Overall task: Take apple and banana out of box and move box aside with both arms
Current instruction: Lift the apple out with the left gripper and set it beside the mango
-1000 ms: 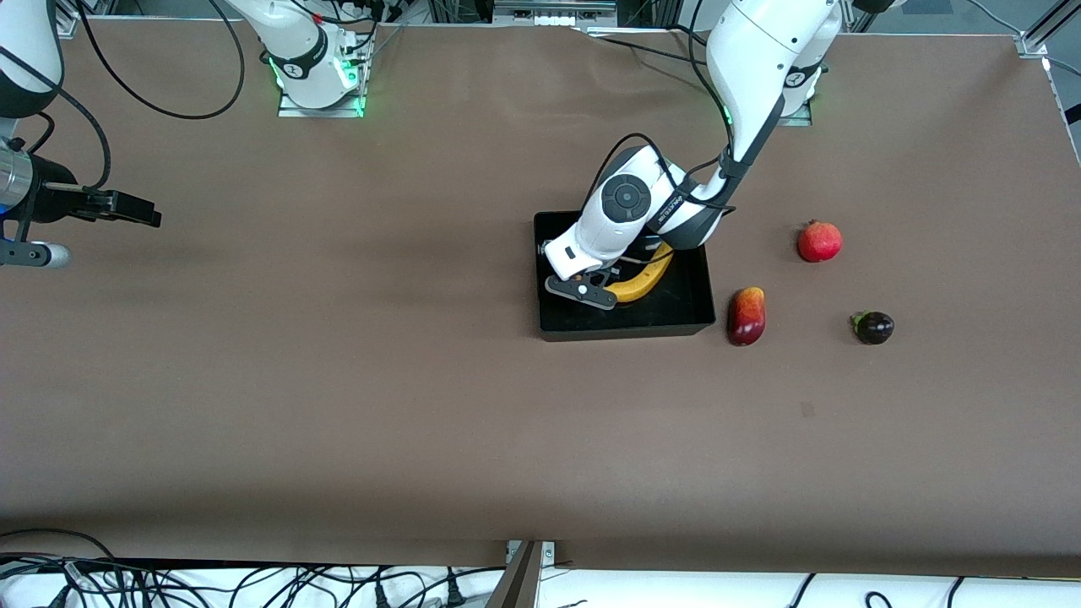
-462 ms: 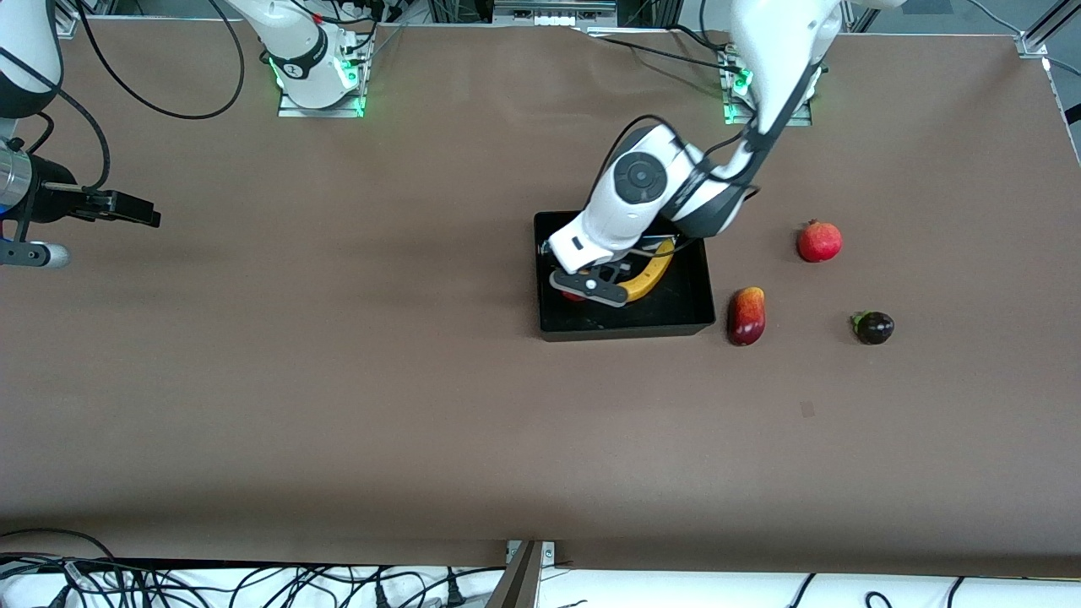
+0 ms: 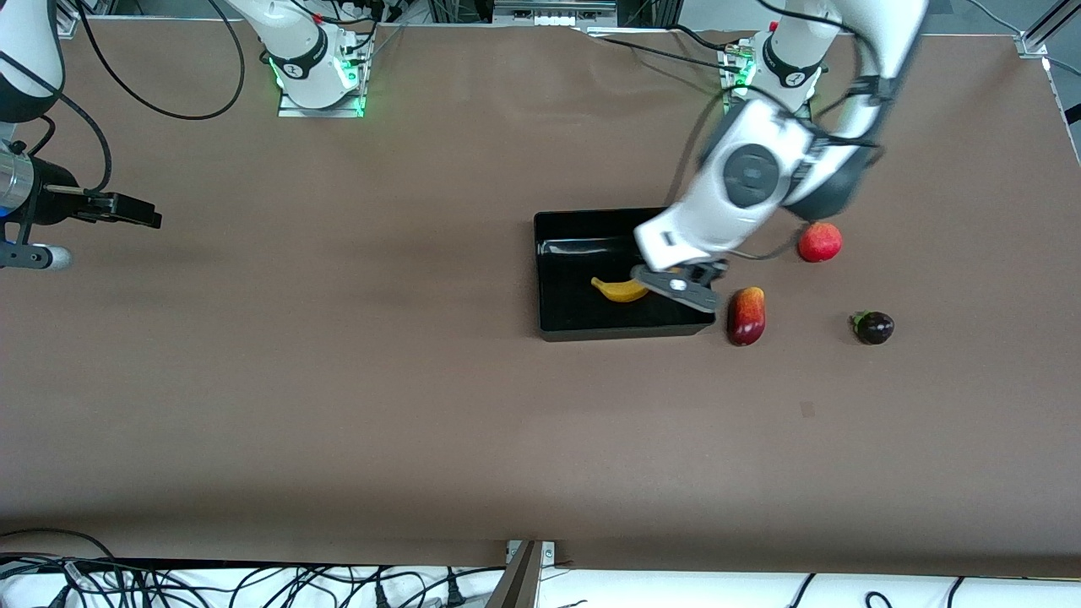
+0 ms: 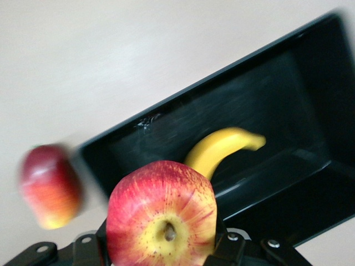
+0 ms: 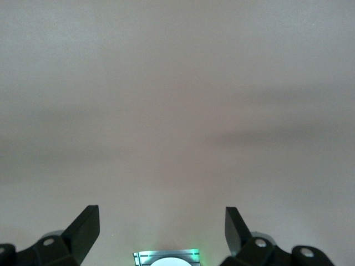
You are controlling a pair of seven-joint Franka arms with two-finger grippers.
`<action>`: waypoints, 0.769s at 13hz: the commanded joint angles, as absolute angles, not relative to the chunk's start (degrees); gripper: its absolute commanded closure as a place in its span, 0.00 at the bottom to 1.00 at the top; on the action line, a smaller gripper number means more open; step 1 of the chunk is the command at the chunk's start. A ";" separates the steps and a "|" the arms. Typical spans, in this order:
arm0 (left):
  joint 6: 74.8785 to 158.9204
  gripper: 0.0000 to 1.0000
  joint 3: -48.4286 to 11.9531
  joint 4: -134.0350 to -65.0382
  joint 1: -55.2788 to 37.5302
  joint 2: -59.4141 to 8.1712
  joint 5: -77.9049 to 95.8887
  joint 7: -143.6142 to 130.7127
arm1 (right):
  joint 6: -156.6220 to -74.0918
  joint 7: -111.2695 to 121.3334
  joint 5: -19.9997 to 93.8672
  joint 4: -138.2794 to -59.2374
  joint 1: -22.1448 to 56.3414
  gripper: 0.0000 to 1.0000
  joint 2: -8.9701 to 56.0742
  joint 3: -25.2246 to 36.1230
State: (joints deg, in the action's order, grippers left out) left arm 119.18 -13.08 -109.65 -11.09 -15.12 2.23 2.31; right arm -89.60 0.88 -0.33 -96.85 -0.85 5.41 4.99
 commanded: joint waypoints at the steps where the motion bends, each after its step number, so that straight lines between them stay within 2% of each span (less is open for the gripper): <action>1: 118.74 1.00 -13.62 -117.84 -3.45 -9.24 1.58 16.30 | -89.47 1.41 -0.88 -96.15 -1.58 0.00 5.80 4.75; 4: 120.40 1.00 -13.27 -123.30 2.88 -8.70 1.06 22.39 | -89.47 1.32 -0.79 -96.15 -1.58 0.00 5.80 4.75; 7: 131.18 1.00 -11.95 -129.53 6.58 -9.66 -3.16 26.36 | -89.30 1.41 -0.79 -96.15 -1.67 0.00 5.71 4.75; 10: 136.31 1.00 -10.20 -130.61 7.38 -14.05 -5.53 26.37 | -89.12 1.14 -0.79 -95.98 -1.23 0.00 5.54 4.48</action>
